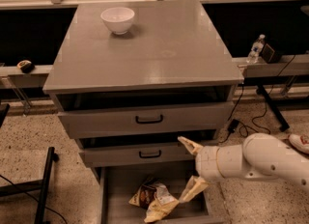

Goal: Pick brown chip bag from bottom drawer and place on counter

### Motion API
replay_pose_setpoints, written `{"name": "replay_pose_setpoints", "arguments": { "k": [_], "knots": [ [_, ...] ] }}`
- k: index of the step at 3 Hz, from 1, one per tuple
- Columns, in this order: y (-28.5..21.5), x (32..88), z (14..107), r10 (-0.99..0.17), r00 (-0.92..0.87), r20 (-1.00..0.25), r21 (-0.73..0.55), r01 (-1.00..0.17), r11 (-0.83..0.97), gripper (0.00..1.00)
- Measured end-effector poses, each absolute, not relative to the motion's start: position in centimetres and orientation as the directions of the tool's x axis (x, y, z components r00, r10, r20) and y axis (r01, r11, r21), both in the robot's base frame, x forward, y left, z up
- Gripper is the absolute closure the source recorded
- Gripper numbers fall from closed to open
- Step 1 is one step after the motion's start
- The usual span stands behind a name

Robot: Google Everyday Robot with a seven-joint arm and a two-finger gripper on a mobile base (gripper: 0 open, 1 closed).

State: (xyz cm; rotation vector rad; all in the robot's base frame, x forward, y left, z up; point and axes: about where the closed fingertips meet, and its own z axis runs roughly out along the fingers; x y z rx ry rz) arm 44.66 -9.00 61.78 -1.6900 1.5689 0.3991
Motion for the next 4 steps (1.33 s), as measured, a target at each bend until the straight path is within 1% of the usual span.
{"name": "replay_pose_setpoints", "arguments": {
  "k": [1, 2, 3, 4],
  "knots": [
    [-8.5, 45.2, 55.6, -0.686, 0.199, -0.7, -0.33, -0.942, 0.063, 0.0],
    [-7.4, 44.9, 47.9, -0.652, 0.247, -0.717, -0.332, -0.943, 0.007, 0.0],
    [-4.5, 46.7, 42.2, -0.509, 0.35, -0.786, -0.359, -0.929, -0.085, 0.0],
    [-4.7, 46.9, 41.8, -0.493, 0.344, -0.799, -0.355, -0.932, -0.074, 0.0]
  ]
}}
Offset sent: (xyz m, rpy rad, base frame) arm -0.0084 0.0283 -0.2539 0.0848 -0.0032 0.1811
